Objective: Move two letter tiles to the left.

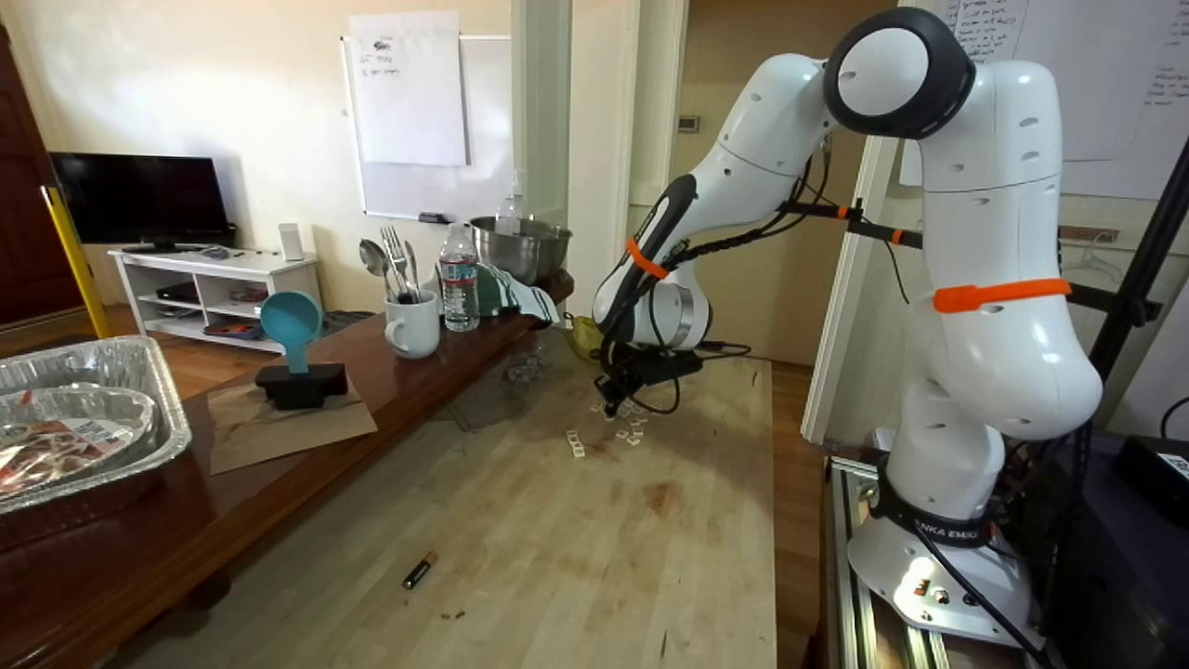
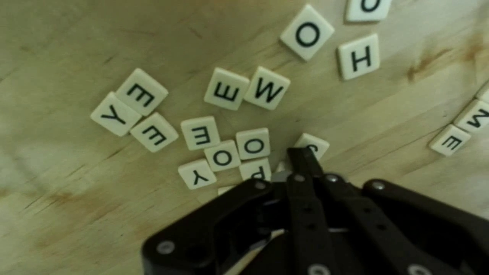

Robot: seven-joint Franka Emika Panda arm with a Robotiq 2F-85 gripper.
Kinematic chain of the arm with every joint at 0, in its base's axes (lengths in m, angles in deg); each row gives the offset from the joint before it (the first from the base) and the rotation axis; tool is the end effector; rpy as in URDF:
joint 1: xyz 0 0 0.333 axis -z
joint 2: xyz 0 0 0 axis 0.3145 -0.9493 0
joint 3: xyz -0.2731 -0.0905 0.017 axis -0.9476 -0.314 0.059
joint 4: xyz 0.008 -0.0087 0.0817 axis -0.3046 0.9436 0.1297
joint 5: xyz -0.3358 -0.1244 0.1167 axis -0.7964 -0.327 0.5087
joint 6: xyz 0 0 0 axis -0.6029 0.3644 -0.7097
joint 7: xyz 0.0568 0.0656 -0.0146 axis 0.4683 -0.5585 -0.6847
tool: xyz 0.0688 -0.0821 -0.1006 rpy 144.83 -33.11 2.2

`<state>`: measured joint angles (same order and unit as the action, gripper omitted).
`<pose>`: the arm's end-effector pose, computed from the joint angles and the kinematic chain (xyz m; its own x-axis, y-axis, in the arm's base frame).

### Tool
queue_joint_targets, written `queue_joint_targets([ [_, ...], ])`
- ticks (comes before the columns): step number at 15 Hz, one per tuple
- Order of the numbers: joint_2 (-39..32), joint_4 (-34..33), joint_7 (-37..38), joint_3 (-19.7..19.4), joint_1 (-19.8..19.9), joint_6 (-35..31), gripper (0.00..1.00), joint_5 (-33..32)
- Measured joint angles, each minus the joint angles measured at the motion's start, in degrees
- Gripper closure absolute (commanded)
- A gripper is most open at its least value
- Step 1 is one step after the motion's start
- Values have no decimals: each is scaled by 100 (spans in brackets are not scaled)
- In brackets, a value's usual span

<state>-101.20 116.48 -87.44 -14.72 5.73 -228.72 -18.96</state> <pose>0.4522 -0.1344 0.1622 0.8580 -0.4416 0.2625 -0.4310 -0.8968 -0.0998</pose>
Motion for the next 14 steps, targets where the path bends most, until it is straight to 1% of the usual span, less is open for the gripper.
queue_joint_targets([
  [1,14,-34,312,71,90,134,100,-302],
  [4,94,-101,1448,572,605,468,100,-1326],
  [6,118,-140,2163,781,811,629,100,-1861],
  [8,130,-157,2835,860,912,708,100,-2312],
  [11,145,-149,3656,871,941,721,100,-2842],
  [13,194,-140,4015,868,948,721,100,-3122],
  [14,250,-134,4081,875,955,721,100,-3218],
])
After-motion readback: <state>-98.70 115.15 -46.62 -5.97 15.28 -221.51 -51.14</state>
